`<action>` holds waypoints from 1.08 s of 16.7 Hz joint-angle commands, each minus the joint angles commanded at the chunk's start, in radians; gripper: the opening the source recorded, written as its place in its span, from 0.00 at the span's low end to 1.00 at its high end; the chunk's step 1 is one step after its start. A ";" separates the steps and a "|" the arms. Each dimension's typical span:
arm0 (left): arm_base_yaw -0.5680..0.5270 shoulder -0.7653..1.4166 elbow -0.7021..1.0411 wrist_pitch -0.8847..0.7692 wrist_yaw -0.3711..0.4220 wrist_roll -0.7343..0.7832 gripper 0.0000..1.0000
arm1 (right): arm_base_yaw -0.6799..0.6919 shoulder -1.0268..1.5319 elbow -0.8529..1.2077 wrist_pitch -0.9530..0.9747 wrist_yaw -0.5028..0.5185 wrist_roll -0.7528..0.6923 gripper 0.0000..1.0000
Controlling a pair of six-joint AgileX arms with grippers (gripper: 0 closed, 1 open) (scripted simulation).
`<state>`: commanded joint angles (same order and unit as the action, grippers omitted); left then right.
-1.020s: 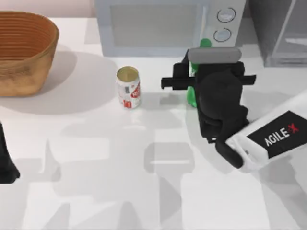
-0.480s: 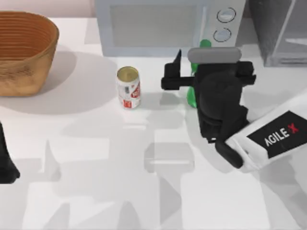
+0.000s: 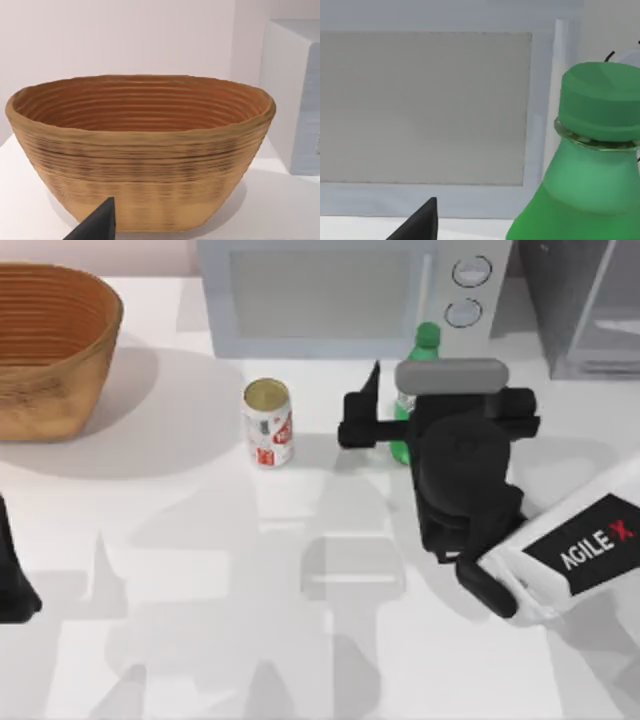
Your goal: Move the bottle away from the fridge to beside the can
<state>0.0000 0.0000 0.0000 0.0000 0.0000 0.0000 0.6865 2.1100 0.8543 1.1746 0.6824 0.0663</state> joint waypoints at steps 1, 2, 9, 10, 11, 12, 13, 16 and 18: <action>0.000 0.000 0.000 0.000 0.000 0.000 1.00 | 0.008 -0.007 -0.014 0.007 0.007 0.000 1.00; 0.000 0.000 0.000 0.000 0.000 0.000 1.00 | 0.012 -0.010 -0.019 0.010 0.011 0.000 1.00; 0.000 0.000 0.000 0.000 0.000 0.000 1.00 | 0.009 -0.066 -0.064 -0.017 0.004 -0.001 1.00; 0.000 0.000 0.000 0.000 0.000 0.000 1.00 | 0.007 -0.108 -0.094 -0.034 0.001 -0.001 1.00; 0.000 0.000 0.000 0.000 0.000 0.000 1.00 | 0.000 -0.161 -0.130 -0.056 -0.005 0.000 1.00; 0.000 0.000 0.000 0.000 0.000 0.000 1.00 | -0.010 -0.224 -0.169 -0.085 -0.011 0.001 1.00; 0.000 0.000 0.000 0.000 0.000 0.000 1.00 | -0.025 -0.297 -0.212 -0.118 -0.019 0.003 1.00; 0.000 0.000 0.000 0.000 0.000 0.000 1.00 | -0.094 -0.577 -0.349 -0.247 -0.055 0.008 1.00; 0.000 0.000 0.000 0.000 0.000 0.000 1.00 | -0.159 -0.796 -0.441 -0.350 -0.094 0.011 1.00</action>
<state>0.0000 0.0000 0.0000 0.0000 0.0000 0.0000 0.5274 1.3142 0.4128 0.8247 0.5889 0.0770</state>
